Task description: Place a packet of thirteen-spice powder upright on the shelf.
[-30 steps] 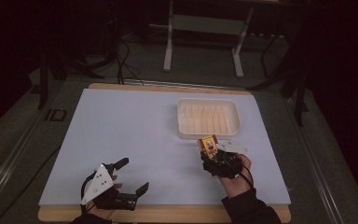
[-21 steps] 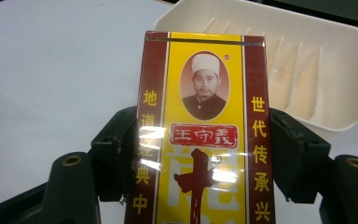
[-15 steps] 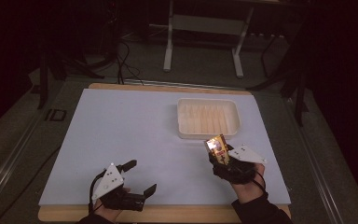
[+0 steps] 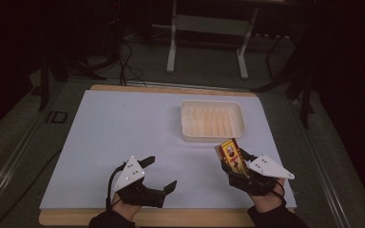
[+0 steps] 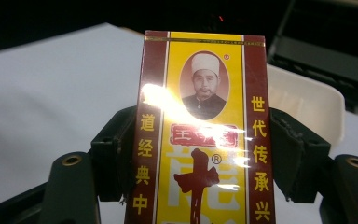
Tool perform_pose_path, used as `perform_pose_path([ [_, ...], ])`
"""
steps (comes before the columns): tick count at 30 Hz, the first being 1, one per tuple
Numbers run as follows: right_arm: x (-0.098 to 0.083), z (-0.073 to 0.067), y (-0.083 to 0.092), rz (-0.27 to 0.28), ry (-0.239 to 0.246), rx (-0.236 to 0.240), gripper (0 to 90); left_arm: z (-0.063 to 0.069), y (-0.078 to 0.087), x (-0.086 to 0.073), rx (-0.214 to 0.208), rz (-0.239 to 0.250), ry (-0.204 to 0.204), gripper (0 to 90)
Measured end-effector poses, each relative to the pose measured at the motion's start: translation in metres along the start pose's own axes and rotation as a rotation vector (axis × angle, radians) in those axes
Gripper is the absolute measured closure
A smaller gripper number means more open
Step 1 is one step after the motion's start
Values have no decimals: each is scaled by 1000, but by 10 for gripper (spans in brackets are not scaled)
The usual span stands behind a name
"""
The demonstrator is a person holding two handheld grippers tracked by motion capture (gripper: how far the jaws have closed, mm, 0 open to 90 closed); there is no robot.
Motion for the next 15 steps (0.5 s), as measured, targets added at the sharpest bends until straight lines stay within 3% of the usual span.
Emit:
perform_pose_path([
  [7, -1, -7, 4, 40, 37, 19, 320, 30, -23, 19, -84, 8, -28, 14],
  [9, -2, -10, 3, 47, 43, 18, 320, 36, -29, 24, -87, 0, -50, 14],
  [15, -5, -16, 1, 60, 69, 22, 320, 52, -43, 42, -147, 7, -33, 14],
])
Point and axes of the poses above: each handheld gripper's, and its own axes: y roughly backward along the jaws, x roughly out of its top, z roughly to its right, the point moved 6 cm from there along -y, roughly forward along the jaws, and after that the axes turned 13 degrees about x, right-handed, at the moved point
